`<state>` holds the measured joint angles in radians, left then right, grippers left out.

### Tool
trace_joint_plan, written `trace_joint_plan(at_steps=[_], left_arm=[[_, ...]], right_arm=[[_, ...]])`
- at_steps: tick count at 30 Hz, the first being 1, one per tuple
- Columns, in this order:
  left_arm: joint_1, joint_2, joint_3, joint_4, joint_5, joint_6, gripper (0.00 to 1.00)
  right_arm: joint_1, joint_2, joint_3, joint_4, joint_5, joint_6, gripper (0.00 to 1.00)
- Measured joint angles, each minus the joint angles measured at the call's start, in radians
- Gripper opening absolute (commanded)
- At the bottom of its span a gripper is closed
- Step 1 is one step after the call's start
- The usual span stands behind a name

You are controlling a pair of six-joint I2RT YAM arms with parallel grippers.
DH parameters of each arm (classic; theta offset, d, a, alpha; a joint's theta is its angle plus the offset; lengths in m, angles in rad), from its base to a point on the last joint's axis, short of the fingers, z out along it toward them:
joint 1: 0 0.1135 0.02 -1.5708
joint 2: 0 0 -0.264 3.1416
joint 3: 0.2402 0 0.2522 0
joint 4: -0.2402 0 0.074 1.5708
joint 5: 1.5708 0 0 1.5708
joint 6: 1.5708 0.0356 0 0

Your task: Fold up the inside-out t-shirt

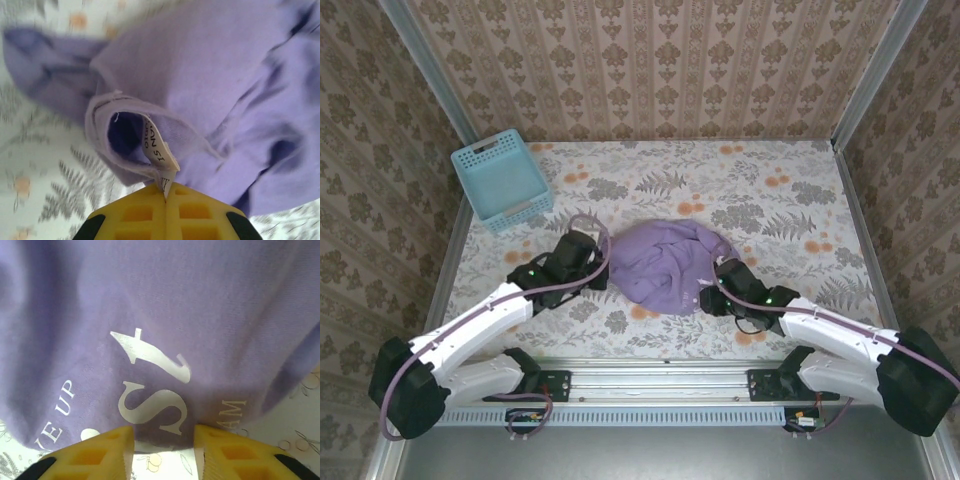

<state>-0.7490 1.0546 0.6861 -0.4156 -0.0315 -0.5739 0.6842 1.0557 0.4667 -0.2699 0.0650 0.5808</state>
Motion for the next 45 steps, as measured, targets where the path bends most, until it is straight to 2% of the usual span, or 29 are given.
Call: trace_joint_plan(at_steps=[6, 11, 16, 21, 24, 34, 40, 45], left_arm=[[-0.003, -0.079, -0.090, 0.025, 0.043, -0.042, 0.00], [-0.004, -0.166, -0.123, 0.067, 0.047, -0.070, 0.00], [-0.004, -0.200, -0.132, 0.069, 0.047, -0.078, 0.00], [-0.004, -0.200, -0.131, 0.063, 0.046, -0.078, 0.00], [-0.004, -0.200, -0.131, 0.064, 0.044, -0.078, 0.00], [-0.003, -0.177, -0.101, 0.050, 0.035, -0.074, 0.00], [0.015, -0.111, 0.040, -0.027, 0.017, -0.024, 0.00], [0.063, 0.017, 0.362, -0.158, -0.007, 0.074, 0.00]], right_arm=[[0.007, 0.041, 0.257, -0.043, 0.006, -0.081, 0.52], [0.100, 0.208, 0.391, -0.022, 0.006, -0.142, 0.57], [0.133, 0.403, 0.452, -0.022, 0.014, -0.180, 0.60], [0.137, 0.520, 0.495, -0.029, 0.051, -0.194, 0.61], [0.140, 0.557, 0.514, -0.031, 0.070, -0.204, 0.52], [0.142, 0.570, 0.526, -0.058, 0.135, -0.225, 0.00], [0.141, 0.439, 0.530, -0.110, 0.182, -0.239, 0.00], [0.132, 0.251, 0.656, -0.190, 0.245, -0.276, 0.00]])
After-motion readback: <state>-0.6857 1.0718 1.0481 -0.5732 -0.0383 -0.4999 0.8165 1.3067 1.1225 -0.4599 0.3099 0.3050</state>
